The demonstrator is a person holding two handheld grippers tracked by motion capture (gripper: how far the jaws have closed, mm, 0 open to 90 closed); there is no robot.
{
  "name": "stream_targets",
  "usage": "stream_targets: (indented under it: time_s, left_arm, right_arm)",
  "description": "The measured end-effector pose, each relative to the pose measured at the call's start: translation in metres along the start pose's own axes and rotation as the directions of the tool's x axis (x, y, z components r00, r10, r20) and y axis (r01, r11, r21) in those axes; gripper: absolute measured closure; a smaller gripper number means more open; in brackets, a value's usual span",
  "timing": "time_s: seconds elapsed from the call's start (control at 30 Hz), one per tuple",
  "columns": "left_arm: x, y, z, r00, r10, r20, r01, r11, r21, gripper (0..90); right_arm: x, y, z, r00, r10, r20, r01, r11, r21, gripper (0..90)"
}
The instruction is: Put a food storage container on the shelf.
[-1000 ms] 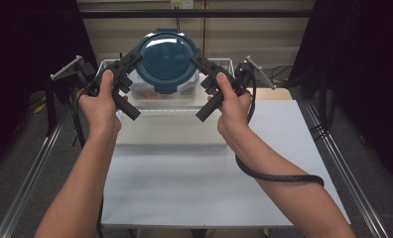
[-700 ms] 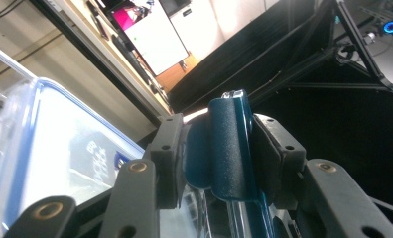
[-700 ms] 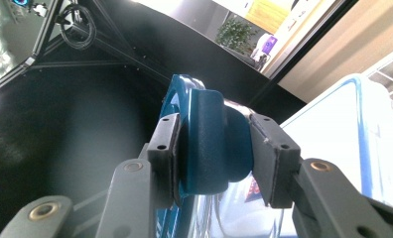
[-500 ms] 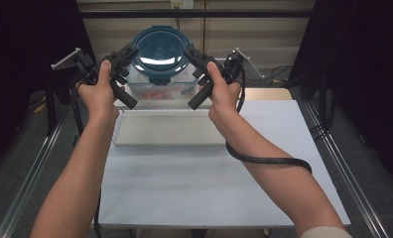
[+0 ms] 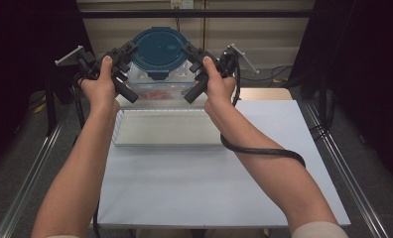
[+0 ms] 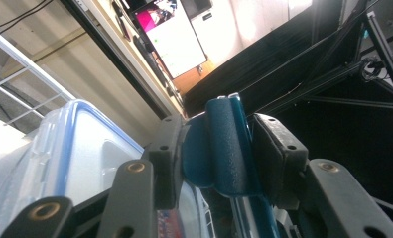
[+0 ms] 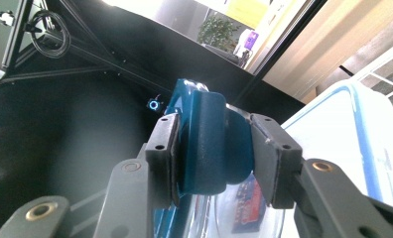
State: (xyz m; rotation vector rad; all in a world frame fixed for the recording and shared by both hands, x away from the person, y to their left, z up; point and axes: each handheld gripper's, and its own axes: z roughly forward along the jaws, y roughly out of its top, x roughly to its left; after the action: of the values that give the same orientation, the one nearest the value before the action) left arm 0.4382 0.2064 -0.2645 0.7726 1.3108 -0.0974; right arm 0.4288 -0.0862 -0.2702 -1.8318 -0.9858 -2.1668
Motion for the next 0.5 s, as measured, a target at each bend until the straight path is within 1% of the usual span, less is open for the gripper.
stream_targets:
  time_s: [0.03, 0.07, 0.1, 0.13, 0.17, 0.23, 0.27, 0.3, 0.37, 0.43, 0.5]
  left_arm:
    - [0.0025, 0.0004, -0.0004, 1.0, 0.007, 0.0, -0.007, 0.9999, 0.016, 56.5]
    - [0.0029, 0.0003, 0.0008, 1.0, -0.003, 0.002, 0.003, 1.0, 0.006, 56.2]
    - [0.0038, 0.0005, 0.0014, 1.0, -0.005, -0.006, 0.005, 0.9999, 0.011, 56.1]
    - [0.0036, 0.0003, 0.0022, 0.9999, -0.015, -0.002, 0.015, 0.9999, 0.0, 56.0]
    - [0.0034, 0.001, 0.0019, 0.9998, -0.014, -0.013, 0.014, 0.9998, 0.014, 56.0]
    - [0.0043, 0.0008, 0.0032, 0.9999, -0.01, -0.006, 0.01, 0.9999, 0.002, 55.9]
    - [0.0051, 0.0012, 0.0033, 1.0, -0.009, 0.002, 0.009, 1.0, 0.003, 55.8]
    - [0.0055, 0.0014, 0.0037, 0.9999, -0.009, -0.007, 0.009, 0.9999, 0.008, 55.7]
    - [0.0065, 0.0011, 0.0049, 0.9999, -0.016, -0.007, 0.016, 0.9999, -0.002, 55.4]
    - [0.0061, 0.0003, 0.007, 0.9996, -0.021, -0.021, 0.02, 0.9997, -0.016, 54.8]
    - [0.0078, 0.0004, 0.0076, 0.9998, 0.005, -0.019, -0.005, 1.0, 0.001, 51.8]
  right_arm:
    - [-0.0001, 0.0, 0.0005, 1.0, 0.0, 0.002, 0.0, 1.0, 0.003, 56.8]
    - [0.0, 0.0004, 0.0011, 1.0, -0.005, 0.009, 0.005, 1.0, 0.006, 56.6]
    - [-0.0003, 0.0004, 0.0021, 0.9999, -0.011, 0.011, 0.011, 1.0, 0.002, 56.5]
    - [-0.0005, 0.0002, 0.003, 0.9999, -0.009, 0.014, 0.009, 1.0, 0.001, 56.3]
    - [-0.0002, 0.0002, 0.0035, 0.9999, -0.005, 0.015, 0.005, 1.0, 0.0, 56.3]
    - [-0.0004, 0.0002, 0.0044, 0.9999, 0.005, 0.013, -0.004, 1.0, -0.005, 56.3]
    - [-0.0009, 0.0003, 0.0049, 0.9999, 0.002, 0.013, -0.002, 1.0, -0.006, 56.2]
    - [-0.001, 0.0003, 0.0053, 0.9999, 0.002, 0.014, -0.002, 1.0, -0.006, 56.2]
    - [-0.001, 0.0006, 0.0063, 0.9998, 0.004, 0.018, -0.003, 1.0, -0.009, 55.8]
    - [-0.0015, 0.0009, 0.0079, 0.9996, 0.017, 0.024, -0.017, 1.0, -0.008, 55.5]
    - [-0.0029, 0.0014, 0.0098, 0.9992, 0.03, 0.026, -0.03, 0.999, -0.01, 54.4]
